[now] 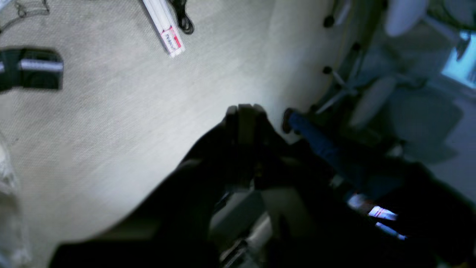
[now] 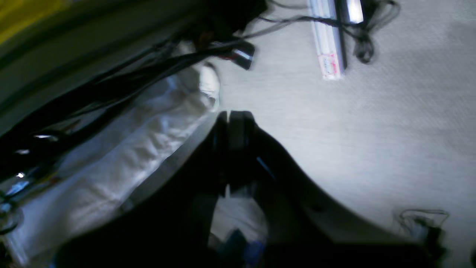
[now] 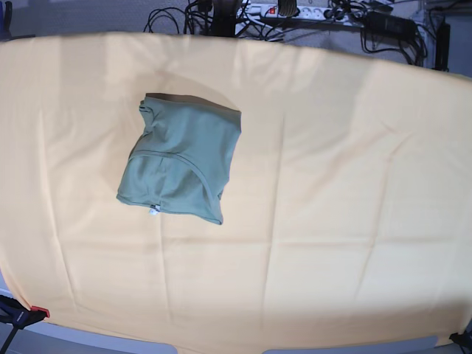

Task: Fold the T-shirt properly

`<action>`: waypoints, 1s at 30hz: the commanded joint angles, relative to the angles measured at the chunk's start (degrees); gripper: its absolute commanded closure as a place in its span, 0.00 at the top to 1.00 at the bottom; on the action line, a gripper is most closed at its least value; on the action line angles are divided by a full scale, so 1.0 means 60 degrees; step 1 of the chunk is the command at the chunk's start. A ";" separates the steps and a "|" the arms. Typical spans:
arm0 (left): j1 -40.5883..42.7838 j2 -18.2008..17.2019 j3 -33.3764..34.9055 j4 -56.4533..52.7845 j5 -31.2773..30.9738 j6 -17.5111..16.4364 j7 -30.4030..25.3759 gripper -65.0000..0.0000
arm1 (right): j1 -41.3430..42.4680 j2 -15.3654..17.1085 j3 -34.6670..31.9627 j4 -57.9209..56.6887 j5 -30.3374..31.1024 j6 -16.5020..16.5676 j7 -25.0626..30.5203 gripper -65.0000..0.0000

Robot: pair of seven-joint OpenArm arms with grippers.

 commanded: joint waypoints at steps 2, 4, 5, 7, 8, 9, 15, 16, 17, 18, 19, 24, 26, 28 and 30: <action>-0.0743 0.0215 0.0506 -0.1107 0.0357 -0.0018 -0.0113 0.00 | 0.0335 0.0164 -0.0415 -0.0747 -0.0816 0.0039 0.0969 0.00; -0.1639 0.0561 0.0958 -0.2444 0.0809 -0.0022 -0.0342 0.00 | 0.0900 0.0189 -0.0823 -0.1548 -0.1883 0.0039 0.2036 0.00; -0.2076 0.0714 0.1155 -0.3118 0.1016 -0.0022 -0.0528 0.00 | 0.1184 0.0189 -0.1024 -0.1920 -0.2441 0.0039 0.2557 0.00; -0.2896 0.0980 0.1501 -0.4437 0.1443 -0.0018 -0.1067 0.00 | 0.1723 0.0189 -0.1475 -0.2637 -0.3563 0.0039 0.3679 0.00; -0.3293 0.1107 0.1650 -0.5071 0.1672 -0.0011 -0.1373 0.00 | 0.1982 0.0189 -0.1723 -0.2994 -0.4138 0.0039 0.4299 0.00; -0.3683 0.1239 0.1778 -0.5690 0.1872 0.0025 -0.1690 0.00 | 0.2240 0.0189 -0.1982 -0.3351 -0.4725 0.0039 0.4943 0.00; -0.5555 0.2135 0.2124 -0.8222 0.4062 0.0532 -0.4692 0.00 | 0.3781 0.0182 -0.3730 -0.5537 -0.7978 -0.1166 0.8462 0.00; -0.5785 0.2280 0.2124 -0.8459 0.4470 0.0659 -0.5180 0.00 | 0.4018 0.0178 -0.4014 -0.5858 -0.8349 -0.1504 0.8786 0.00; -0.5989 0.2430 0.2124 -0.8663 0.4849 0.0834 -0.5639 0.00 | 0.4244 0.0160 -0.4299 -0.6153 -0.8684 -0.1869 0.9082 0.00; -0.6160 0.2568 0.2124 -0.8848 0.5242 0.1009 -0.6138 0.00 | 0.4437 0.0135 -0.4554 -0.6419 -0.8990 -0.2248 0.9282 0.00; -0.6284 0.2699 0.2124 -0.9016 0.5617 0.1180 -0.6634 0.00 | 0.4623 0.0102 -0.4798 -0.6648 -0.9216 -0.2543 0.9398 0.00; -0.6379 0.3348 0.2124 -0.9635 0.7282 0.1909 -0.8382 0.00 | 0.5147 -0.0047 -0.5799 -0.7377 -0.9307 -0.3439 0.9340 0.00; -0.6379 0.3599 0.2124 -0.9989 0.7526 0.2583 -0.8794 0.00 | 0.5231 -0.0138 -0.6094 -0.7435 -0.9304 -0.3894 0.9344 0.00; -0.6375 0.3803 0.2124 -1.0404 0.7839 0.2969 -0.9380 0.00 | 0.5282 -0.0277 -0.6328 -0.7435 -0.9311 -0.4178 0.9347 0.00; -0.6379 0.3996 0.2124 -1.0750 0.8091 0.3344 -0.9803 0.00 | 0.5308 -0.0488 -0.6499 -0.7435 -0.9508 -0.4295 0.9442 0.00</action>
